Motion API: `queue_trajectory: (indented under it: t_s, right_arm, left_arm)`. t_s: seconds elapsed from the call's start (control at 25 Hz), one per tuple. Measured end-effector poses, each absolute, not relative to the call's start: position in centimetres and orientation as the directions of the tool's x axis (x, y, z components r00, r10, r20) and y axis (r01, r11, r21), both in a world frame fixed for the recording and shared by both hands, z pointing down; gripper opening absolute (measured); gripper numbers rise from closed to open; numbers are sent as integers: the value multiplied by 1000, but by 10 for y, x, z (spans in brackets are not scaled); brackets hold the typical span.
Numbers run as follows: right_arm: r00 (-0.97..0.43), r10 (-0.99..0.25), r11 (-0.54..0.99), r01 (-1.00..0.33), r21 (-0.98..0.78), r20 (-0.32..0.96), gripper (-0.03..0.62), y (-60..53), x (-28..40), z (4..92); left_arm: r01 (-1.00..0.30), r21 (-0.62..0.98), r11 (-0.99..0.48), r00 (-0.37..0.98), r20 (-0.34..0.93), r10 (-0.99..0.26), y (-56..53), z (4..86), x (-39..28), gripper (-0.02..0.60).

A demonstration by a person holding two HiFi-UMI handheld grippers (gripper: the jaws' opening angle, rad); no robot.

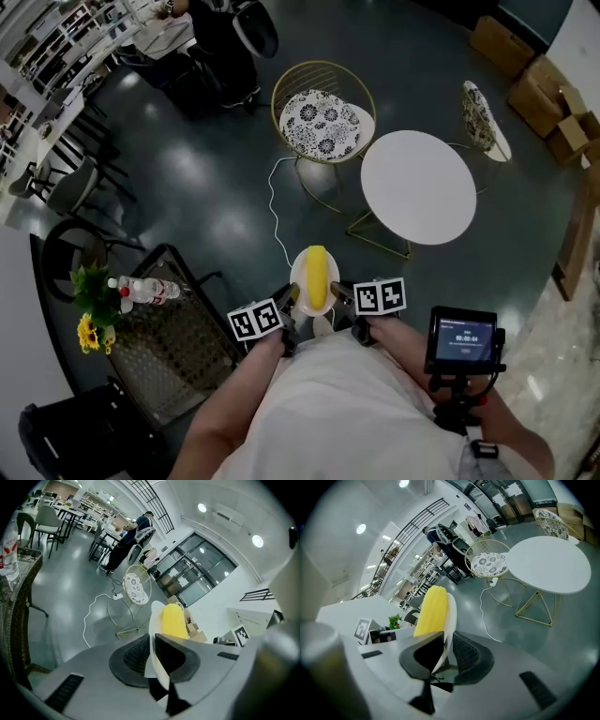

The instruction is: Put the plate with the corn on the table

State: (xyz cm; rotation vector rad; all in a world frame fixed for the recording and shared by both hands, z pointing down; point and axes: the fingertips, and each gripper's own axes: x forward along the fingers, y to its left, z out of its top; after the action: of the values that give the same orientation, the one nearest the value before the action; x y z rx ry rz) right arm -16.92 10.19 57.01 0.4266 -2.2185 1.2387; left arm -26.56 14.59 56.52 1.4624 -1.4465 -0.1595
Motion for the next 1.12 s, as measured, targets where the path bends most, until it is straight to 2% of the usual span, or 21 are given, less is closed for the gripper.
queue_trajectory:
  t_s: [0.24, 0.72, 1.12]
  right_arm:
    - [-794, -51, 514, -541, -666, 605, 61, 81, -174, 571]
    - [-778, -119, 434, -599, -673, 616, 61, 58, -155, 582]
    - [-778, -153, 389, -614, -687, 610, 61, -4, -127, 578]
  left_arm:
    - [-676, 704, 218, 293, 528, -797, 123, 565, -273, 43]
    - [-684, 713, 157, 387, 537, -750, 88, 577, -256, 43]
    - [-703, 699, 133, 419, 558, -716, 22, 572, -230, 43]
